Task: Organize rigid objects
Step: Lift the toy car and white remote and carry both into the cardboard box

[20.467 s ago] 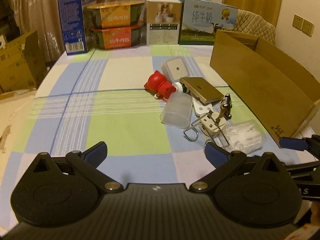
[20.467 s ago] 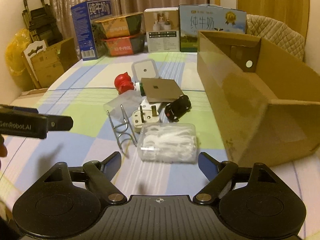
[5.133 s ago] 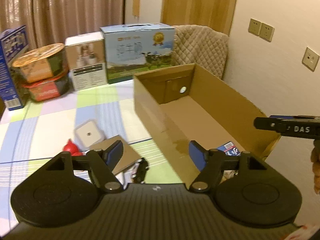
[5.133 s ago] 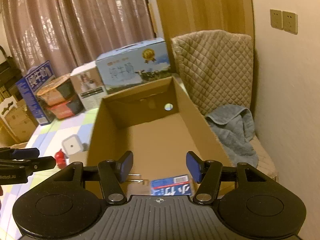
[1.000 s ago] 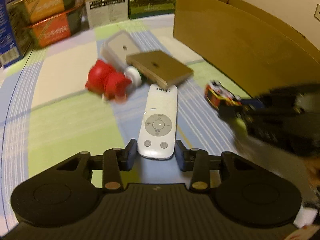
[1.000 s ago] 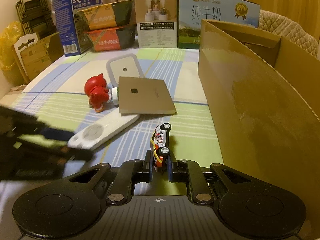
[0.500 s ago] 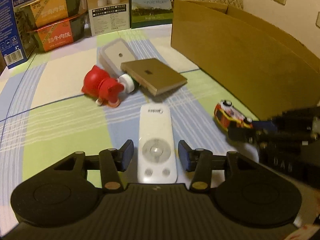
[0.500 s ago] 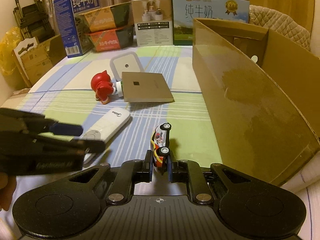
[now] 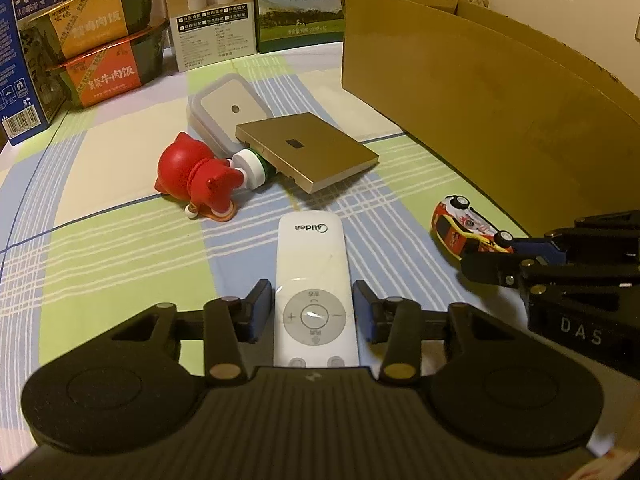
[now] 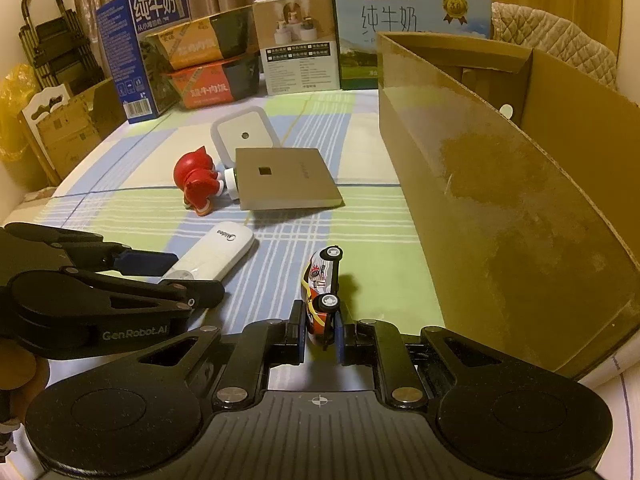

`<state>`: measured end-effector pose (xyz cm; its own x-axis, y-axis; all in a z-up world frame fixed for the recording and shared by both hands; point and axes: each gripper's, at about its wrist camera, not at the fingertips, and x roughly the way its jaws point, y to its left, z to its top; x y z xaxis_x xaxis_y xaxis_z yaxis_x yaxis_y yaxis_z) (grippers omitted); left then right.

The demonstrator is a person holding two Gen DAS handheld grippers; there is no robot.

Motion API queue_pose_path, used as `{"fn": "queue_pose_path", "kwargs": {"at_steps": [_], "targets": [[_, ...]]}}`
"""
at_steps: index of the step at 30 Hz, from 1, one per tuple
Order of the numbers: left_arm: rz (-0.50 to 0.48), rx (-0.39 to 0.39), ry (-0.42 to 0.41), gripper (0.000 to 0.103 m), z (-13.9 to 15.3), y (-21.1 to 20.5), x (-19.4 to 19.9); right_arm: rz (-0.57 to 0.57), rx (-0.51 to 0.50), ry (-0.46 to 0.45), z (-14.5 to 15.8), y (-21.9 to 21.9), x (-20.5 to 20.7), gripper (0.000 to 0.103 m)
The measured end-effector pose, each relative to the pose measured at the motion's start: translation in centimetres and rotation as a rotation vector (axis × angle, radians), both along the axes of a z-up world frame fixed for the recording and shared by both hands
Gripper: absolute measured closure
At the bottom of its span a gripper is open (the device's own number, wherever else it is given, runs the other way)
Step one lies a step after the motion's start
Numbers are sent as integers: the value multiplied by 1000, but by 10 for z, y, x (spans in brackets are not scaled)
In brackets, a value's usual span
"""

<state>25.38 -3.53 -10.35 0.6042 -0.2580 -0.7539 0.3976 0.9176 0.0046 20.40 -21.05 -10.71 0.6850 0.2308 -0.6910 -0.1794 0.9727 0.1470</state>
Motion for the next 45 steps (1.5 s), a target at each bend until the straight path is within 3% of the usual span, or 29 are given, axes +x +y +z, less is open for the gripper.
{"fn": "queue_pose_path", "kwargs": {"at_steps": [25, 45], "targets": [[71, -27, -18, 68, 20, 12, -11, 6, -6, -37, 8, 4, -1, 93], [165, -90, -44, 68, 73, 2, -83, 29, -21, -126, 61, -5, -60, 93]]}}
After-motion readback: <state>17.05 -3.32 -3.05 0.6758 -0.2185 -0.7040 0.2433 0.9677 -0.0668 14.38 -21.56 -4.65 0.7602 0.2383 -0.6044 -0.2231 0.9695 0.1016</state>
